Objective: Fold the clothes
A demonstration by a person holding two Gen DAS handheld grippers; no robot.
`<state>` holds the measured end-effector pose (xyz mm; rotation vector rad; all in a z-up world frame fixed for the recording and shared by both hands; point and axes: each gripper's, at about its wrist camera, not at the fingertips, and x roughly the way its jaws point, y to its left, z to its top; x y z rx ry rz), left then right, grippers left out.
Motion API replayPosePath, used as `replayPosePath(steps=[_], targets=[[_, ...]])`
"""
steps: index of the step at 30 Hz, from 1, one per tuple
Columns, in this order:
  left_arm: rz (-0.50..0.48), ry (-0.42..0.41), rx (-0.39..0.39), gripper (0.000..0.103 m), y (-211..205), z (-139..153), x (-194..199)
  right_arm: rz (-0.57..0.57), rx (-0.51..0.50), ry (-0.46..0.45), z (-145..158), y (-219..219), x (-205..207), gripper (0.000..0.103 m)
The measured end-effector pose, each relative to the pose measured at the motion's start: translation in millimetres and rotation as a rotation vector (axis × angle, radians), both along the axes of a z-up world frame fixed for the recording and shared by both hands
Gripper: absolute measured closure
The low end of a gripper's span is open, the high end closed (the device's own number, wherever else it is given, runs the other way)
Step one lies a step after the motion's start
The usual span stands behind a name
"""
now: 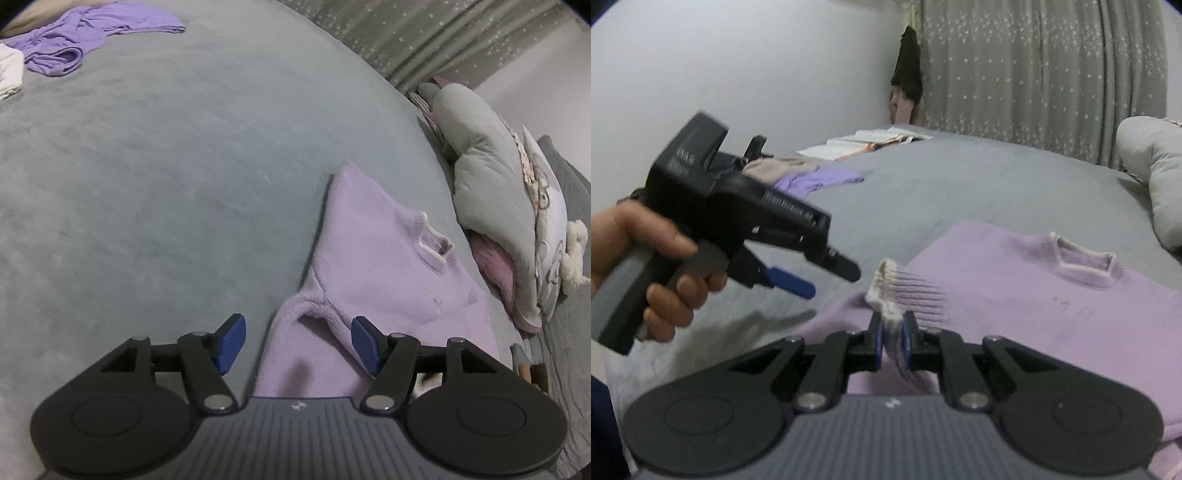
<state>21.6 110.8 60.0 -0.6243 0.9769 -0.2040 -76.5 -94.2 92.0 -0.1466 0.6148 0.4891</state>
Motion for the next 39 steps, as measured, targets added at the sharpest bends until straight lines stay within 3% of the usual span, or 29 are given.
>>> replayPosePath(steps=[7, 14, 25, 32, 37, 39], targets=[[-0.075, 0.001, 0.029, 0.037, -15, 1, -4, 0.017, -0.057, 0.046, -28, 15, -4, 0.093], [-0.113, -0.042, 0.040, 0.037, -24, 13, -12, -0.004, -0.024, 0.049, -30, 10, -12, 0.092], [-0.164, -0.061, -0.045, 0.036, -39, 16, -17, -0.041, 0.058, 0.020, -18, -9, -21, 0.092], [-0.198, -0.048, -0.107, 0.036, -63, 4, -16, -0.037, 0.038, 0.018, -20, -6, -18, 0.089], [-0.187, -0.069, -0.121, 0.042, -72, 3, -13, -0.012, 0.001, 0.019, -25, -4, -17, 0.086], [-0.191, -0.067, -0.107, 0.057, -75, 1, -12, 0.014, -0.014, 0.028, -27, -3, -17, 0.082]])
